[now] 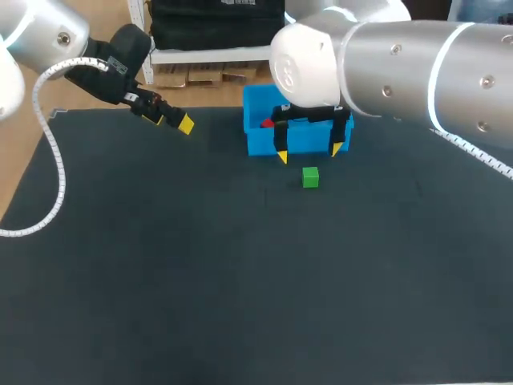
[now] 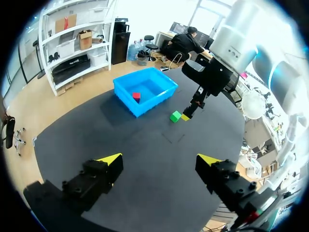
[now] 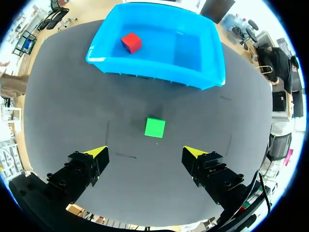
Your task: Use the left arm to pick the red cube and place it into the blue plastic box first, then use the right arm to grasp the green cube and put it into the same blue plastic box after the first action is fully finished.
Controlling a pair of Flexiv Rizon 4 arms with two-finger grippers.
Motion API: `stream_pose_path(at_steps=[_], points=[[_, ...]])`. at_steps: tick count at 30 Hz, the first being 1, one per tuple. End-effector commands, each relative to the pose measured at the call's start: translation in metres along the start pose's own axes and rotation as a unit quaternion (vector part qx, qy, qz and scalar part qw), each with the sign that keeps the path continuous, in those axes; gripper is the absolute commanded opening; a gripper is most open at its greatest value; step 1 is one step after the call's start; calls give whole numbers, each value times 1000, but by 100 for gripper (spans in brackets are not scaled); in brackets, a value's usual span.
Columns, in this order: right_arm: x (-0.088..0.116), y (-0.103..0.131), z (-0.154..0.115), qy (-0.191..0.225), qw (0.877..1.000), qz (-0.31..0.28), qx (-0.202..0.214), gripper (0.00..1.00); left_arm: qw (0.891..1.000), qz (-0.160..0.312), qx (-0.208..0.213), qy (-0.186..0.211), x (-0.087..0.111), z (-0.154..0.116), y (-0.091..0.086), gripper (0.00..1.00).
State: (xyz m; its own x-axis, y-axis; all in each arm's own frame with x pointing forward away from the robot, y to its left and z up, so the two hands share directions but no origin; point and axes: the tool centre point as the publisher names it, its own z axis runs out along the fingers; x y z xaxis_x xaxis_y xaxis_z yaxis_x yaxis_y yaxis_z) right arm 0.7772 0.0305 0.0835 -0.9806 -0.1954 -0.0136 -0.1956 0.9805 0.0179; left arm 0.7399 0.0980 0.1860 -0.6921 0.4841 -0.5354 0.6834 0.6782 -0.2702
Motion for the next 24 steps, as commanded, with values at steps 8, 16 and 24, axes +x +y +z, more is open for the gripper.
stream_pose_path(at_steps=[8,16,24], points=[[-7,8,15,6,1000,6,-4,100,1000,2,2,-2,1,0,1,100],[-9,9,30,12,1000,17,-12,100,1000,2,2,-2,1,0,1,100],[-6,5,41,18,999,26,-22,100,1000,2,2,-2,1,0,1,100]])
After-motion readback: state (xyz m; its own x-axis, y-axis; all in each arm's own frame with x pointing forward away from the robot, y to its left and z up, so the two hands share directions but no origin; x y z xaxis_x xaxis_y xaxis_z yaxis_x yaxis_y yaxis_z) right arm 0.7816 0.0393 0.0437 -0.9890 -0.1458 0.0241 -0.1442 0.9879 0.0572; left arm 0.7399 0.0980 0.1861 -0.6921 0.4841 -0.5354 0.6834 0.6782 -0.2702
